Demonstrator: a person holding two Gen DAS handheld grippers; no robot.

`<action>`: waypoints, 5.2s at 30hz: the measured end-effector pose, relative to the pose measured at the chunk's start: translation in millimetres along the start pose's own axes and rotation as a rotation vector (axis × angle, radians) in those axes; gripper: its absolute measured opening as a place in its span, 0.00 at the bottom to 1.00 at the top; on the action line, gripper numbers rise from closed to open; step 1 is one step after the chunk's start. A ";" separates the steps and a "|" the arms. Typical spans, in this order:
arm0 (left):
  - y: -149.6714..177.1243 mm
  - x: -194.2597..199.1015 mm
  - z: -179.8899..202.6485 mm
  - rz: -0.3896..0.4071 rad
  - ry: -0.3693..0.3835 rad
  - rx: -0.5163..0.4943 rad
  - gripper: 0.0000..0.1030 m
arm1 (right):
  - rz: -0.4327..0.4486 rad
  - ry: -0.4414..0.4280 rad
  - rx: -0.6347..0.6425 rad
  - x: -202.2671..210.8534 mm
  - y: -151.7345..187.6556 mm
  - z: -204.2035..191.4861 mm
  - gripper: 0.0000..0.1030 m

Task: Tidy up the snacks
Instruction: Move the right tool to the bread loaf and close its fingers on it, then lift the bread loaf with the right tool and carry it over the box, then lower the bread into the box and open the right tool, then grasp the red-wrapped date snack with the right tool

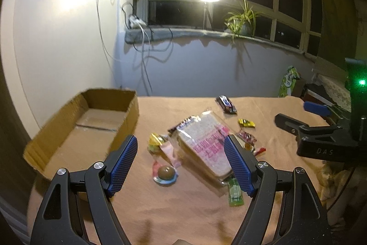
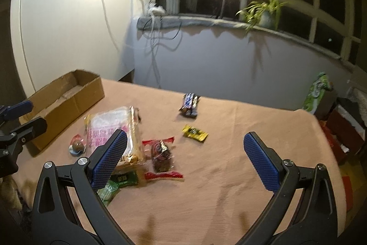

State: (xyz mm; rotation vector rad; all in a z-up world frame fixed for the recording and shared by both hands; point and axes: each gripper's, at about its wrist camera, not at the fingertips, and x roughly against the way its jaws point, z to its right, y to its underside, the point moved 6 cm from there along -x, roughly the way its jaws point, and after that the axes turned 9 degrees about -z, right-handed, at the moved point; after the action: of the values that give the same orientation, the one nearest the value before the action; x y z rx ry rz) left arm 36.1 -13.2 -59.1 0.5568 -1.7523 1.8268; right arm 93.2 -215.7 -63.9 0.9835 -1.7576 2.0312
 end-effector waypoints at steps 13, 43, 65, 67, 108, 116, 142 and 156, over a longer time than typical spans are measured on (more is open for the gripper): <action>15.8 -24.4 2.9 -0.118 0.112 0.039 0.76 | -0.173 -0.225 0.003 -44.7 12.0 -22.2 0.92; 25.6 -74.4 20.5 -0.315 0.298 0.123 0.50 | -0.299 -0.459 -0.039 -81.4 1.7 -43.6 0.48; 12.4 -53.6 12.4 -0.217 0.240 0.075 0.43 | -0.325 -0.535 -0.046 -78.7 -1.8 -68.8 0.43; 9.5 -46.6 9.2 -0.189 0.227 0.067 0.43 | -0.318 -0.545 -0.051 -75.6 -5.5 -72.0 0.43; 5.1 11.2 -152.9 0.003 0.025 0.272 0.43 | -0.271 -0.708 0.136 -73.9 -65.8 -256.8 0.43; 10.1 5.0 -164.5 -0.016 -0.006 0.291 0.42 | -0.287 -0.709 0.157 -86.0 -64.1 -274.0 0.43; 2.1 1.9 -128.0 -0.021 0.032 0.227 0.44 | -0.202 -0.566 0.113 -75.1 -67.2 -203.0 0.68; -9.8 -18.6 -60.5 -0.074 0.105 0.133 0.46 | -0.202 -0.393 0.020 -81.0 -42.5 -79.4 0.68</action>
State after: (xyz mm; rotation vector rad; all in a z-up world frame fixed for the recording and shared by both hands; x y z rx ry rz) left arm 61.0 45.3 -67.4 0.5592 -1.5310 1.8949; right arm 153.8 -113.2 -86.4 1.5847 -1.7284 1.8239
